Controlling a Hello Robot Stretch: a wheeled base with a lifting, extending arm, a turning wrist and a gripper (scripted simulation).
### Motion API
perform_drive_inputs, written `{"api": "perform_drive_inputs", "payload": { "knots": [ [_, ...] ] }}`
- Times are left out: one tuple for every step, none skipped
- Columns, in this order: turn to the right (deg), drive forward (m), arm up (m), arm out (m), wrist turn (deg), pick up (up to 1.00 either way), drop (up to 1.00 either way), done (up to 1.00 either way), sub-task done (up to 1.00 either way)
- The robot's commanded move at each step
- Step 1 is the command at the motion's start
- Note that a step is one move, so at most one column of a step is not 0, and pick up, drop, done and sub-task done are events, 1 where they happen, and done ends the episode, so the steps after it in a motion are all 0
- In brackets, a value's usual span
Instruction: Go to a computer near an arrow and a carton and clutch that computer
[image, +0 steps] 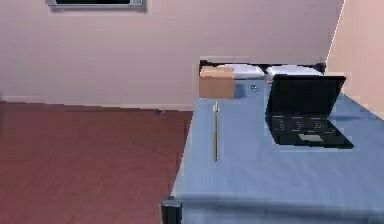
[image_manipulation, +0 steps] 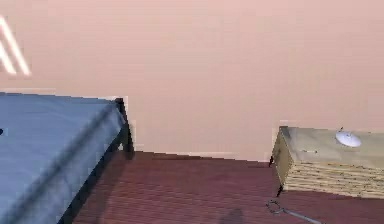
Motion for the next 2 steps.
{"api": "perform_drive_inputs", "payload": {
  "knots": [
    [-45.0, 0.00, 0.00, 0.00, 0.0, 0.00, 0.00, 0.00, 0.00],
    [-12.0, 0.00, 0.00, 0.00, 0.0, 0.00, 0.00, 0.00, 0.00]
  ]
}}
